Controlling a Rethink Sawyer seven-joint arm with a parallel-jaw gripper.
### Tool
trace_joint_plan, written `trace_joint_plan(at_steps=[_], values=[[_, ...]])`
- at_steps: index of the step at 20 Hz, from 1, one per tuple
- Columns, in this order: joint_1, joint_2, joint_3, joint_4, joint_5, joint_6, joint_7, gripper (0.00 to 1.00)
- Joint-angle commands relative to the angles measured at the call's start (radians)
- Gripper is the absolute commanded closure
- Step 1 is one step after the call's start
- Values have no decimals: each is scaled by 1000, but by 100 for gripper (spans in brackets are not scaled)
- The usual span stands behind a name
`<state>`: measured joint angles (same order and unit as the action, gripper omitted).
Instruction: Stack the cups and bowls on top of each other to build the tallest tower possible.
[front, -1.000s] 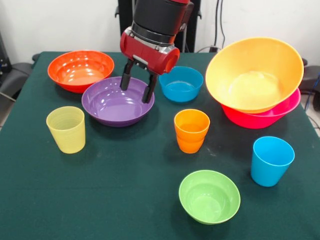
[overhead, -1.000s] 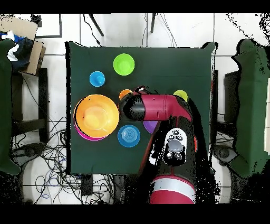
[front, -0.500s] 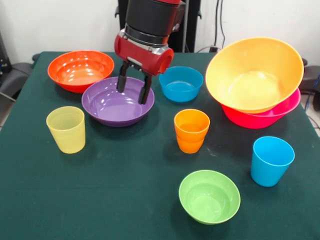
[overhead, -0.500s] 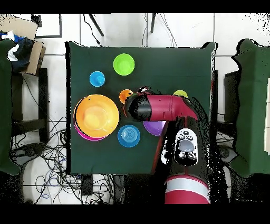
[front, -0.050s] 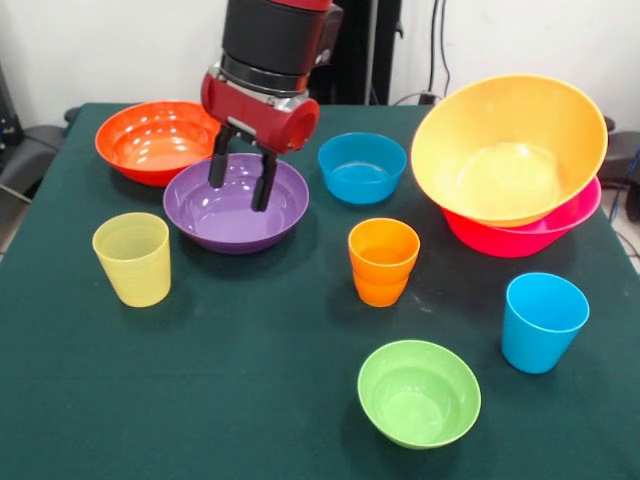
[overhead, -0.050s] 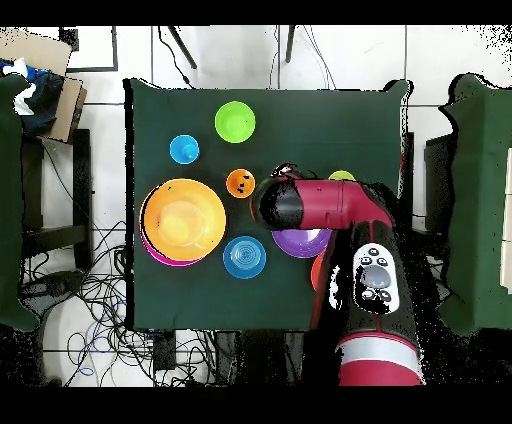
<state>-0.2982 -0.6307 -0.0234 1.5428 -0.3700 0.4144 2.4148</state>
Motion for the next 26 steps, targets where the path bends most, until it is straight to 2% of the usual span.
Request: trace_joint_plan(at_steps=[1,9,16,26], values=[[-35,3,165,43,-135,82,-308,0],[-54,1,192,40,-169,100,-283,0],[-101,-14,227,29,-191,130,-331,0],[-150,-3,256,26,-215,122,-370,0]])
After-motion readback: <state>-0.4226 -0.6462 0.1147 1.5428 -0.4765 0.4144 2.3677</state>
